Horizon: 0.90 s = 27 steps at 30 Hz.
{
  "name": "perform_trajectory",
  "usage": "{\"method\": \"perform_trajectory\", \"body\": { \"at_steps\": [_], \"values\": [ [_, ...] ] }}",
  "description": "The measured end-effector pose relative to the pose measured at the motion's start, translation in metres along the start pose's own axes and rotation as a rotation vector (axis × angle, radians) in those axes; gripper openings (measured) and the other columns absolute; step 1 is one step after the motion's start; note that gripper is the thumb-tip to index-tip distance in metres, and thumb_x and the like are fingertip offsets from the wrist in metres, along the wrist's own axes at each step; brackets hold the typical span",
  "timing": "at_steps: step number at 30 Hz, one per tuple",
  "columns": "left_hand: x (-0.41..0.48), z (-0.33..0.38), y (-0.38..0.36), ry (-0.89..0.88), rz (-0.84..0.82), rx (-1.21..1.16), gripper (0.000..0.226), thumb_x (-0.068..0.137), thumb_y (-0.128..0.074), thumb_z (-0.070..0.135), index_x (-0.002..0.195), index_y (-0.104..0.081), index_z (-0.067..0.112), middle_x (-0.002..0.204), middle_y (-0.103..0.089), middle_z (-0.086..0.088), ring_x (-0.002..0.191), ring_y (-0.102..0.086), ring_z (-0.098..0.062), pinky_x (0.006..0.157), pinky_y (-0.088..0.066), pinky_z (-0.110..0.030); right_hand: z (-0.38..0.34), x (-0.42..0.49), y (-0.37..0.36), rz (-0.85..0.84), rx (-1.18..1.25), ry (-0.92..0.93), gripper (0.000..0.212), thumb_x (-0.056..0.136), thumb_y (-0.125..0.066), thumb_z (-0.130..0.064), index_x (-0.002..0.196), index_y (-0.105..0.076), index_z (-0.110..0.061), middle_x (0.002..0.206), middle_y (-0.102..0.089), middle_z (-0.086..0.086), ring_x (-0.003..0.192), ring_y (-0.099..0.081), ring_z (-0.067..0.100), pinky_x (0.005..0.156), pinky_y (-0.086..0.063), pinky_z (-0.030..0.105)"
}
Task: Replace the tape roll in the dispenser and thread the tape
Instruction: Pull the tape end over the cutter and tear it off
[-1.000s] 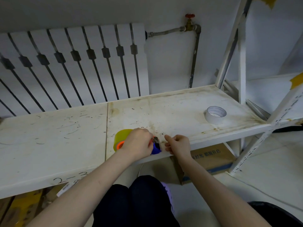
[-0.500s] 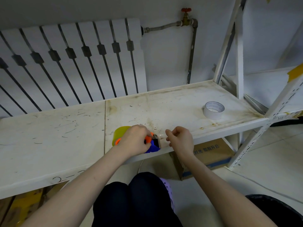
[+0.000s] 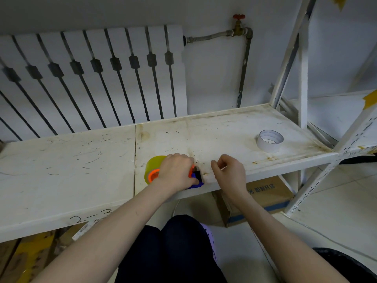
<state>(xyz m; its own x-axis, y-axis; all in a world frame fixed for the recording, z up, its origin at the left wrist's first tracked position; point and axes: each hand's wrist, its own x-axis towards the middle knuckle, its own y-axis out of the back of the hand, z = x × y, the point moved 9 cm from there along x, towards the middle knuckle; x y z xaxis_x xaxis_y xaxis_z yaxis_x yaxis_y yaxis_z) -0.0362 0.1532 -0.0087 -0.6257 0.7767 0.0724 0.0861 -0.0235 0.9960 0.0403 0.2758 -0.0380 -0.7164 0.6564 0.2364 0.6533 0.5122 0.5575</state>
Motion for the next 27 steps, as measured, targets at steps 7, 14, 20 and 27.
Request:
{"method": "perform_trajectory", "body": {
  "at_steps": [7, 14, 20, 27],
  "values": [
    [0.012, -0.002, -0.004, 0.012, -0.021, -0.085, 0.050, 0.074, -0.072, 0.033, 0.117, -0.054, 0.015, 0.114, -0.057, -0.007, 0.104, -0.054, -0.027, 0.077, -0.047, -0.035, 0.011, -0.003, -0.009, -0.018, 0.231, -0.116, 0.026, 0.080, -0.066, -0.017, 0.064, -0.057, 0.000, 0.061, -0.065, 0.014, 0.062, -0.066, 0.023, 0.066, -0.056, 0.039],
    [0.003, -0.003, -0.008, -0.117, -0.056, -0.144, 0.031, 0.077, -0.065, 0.028, 0.105, -0.062, 0.015, 0.105, -0.059, -0.003, 0.103, -0.050, -0.024, 0.089, -0.046, -0.035, 0.044, -0.005, -0.027, -0.073, 0.366, -0.293, 0.021, 0.079, -0.068, -0.011, 0.065, -0.056, 0.000, 0.068, -0.066, 0.027, 0.054, -0.069, 0.012, 0.070, -0.060, 0.047],
    [0.001, -0.002, -0.012, -0.131, -0.082, -0.065, 0.020, 0.078, -0.060, 0.027, 0.091, -0.074, 0.021, 0.091, -0.067, -0.002, 0.096, -0.053, -0.023, 0.083, -0.050, -0.037, 0.044, -0.006, -0.031, -0.125, 0.390, -0.312, 0.017, 0.080, -0.064, -0.006, 0.065, -0.055, -0.003, 0.072, -0.069, 0.026, 0.056, -0.068, 0.013, 0.071, -0.061, 0.043],
    [-0.002, 0.003, -0.002, -0.132, -0.086, -0.148, 0.023, 0.070, -0.060, 0.022, 0.086, -0.077, 0.022, 0.084, -0.070, -0.002, 0.090, -0.056, -0.022, 0.084, -0.048, -0.032, 0.042, -0.013, -0.030, -0.160, 0.473, -0.299, 0.017, 0.079, -0.057, -0.001, 0.064, -0.050, -0.006, 0.070, -0.060, 0.027, 0.054, -0.067, 0.010, 0.058, -0.055, 0.029]
  ]
}}
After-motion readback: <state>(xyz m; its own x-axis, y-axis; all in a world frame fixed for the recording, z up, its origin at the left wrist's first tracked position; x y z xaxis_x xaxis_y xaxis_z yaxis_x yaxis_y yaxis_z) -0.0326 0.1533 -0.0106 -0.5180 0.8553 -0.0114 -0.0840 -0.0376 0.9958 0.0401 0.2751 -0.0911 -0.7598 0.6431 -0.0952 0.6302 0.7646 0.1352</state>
